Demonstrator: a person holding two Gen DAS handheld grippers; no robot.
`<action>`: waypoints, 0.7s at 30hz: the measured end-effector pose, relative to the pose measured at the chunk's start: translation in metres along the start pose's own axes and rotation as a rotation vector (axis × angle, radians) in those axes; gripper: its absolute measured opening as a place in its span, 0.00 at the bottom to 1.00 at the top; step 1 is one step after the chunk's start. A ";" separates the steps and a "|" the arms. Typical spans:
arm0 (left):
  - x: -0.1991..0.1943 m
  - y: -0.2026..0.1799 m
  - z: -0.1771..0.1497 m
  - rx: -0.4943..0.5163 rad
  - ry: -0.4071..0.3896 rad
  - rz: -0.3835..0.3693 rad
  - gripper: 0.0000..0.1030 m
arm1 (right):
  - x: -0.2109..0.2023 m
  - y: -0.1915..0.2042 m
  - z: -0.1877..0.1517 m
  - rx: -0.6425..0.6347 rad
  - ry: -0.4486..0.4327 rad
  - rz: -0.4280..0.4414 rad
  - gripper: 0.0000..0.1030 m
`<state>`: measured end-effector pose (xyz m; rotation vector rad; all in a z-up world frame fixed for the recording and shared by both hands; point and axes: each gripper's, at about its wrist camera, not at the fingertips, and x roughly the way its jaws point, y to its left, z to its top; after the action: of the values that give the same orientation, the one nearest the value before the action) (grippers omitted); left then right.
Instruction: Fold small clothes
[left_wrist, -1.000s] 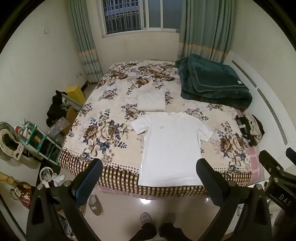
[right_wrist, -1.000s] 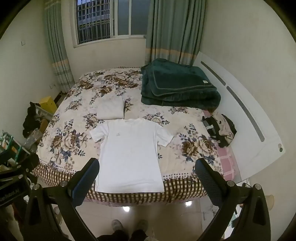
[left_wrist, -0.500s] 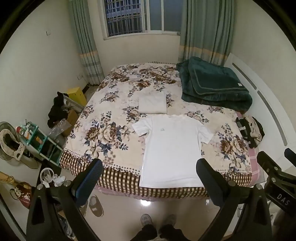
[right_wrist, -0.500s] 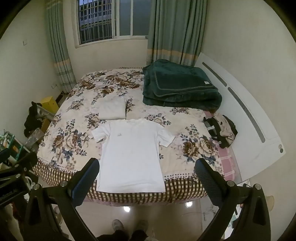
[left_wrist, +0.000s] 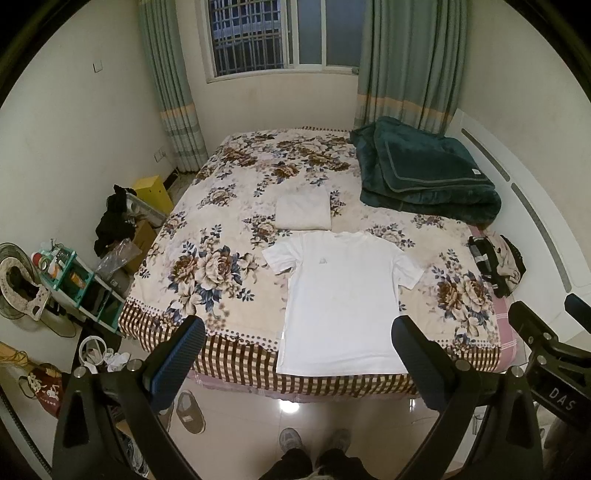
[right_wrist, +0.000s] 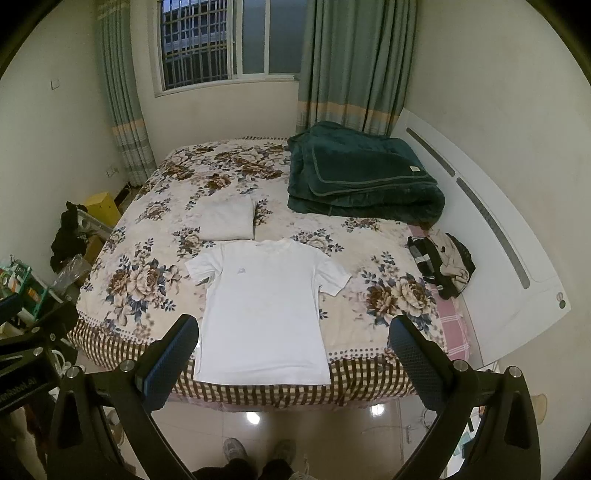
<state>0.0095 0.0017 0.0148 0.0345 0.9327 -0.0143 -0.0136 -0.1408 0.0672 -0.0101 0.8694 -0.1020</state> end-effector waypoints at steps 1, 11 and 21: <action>0.000 0.000 0.000 0.000 -0.002 0.000 1.00 | -0.001 0.001 0.000 0.001 0.000 0.000 1.00; -0.013 -0.007 0.009 0.002 -0.012 -0.005 1.00 | -0.006 -0.002 0.004 -0.002 -0.008 0.001 1.00; -0.015 -0.010 0.008 -0.001 -0.015 -0.005 1.00 | -0.006 -0.003 0.002 -0.001 -0.010 0.004 1.00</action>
<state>0.0068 -0.0088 0.0310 0.0312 0.9179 -0.0188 -0.0165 -0.1432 0.0729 -0.0096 0.8596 -0.0981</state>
